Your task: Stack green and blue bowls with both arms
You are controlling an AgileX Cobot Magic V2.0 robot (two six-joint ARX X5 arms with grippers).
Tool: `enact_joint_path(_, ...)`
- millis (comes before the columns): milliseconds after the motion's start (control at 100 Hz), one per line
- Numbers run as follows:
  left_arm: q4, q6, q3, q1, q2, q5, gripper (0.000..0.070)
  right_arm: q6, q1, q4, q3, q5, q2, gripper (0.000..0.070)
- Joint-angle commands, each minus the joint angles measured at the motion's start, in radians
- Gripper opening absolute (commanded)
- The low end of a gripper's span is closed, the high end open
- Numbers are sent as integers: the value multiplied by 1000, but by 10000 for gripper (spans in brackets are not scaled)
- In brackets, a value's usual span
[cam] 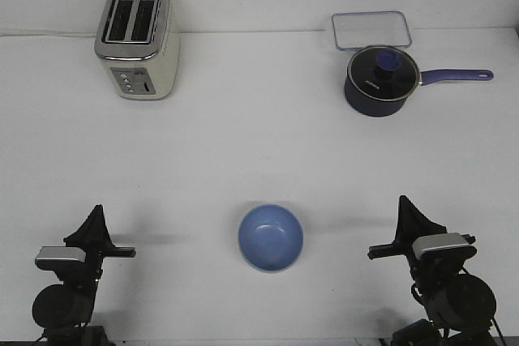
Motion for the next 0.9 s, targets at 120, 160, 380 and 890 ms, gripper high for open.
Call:
enact_joint_path(120,12,-2,-19,1,0,-1,14,-82,-3,10,-2,11,1,0)
enact_joint_path(160,12,-2,-19,1,0,-1,14,-117,-14,12,-8,11,1,0)
enact_joint_path(380,12,-2,-19,1,0,-1,14,-287,-260,170,-172,-104,-101,0)
enact_joint_path(890,9,-2,-19,0,0,-1,14,-358,-398,252,-452,-202,-208,0)
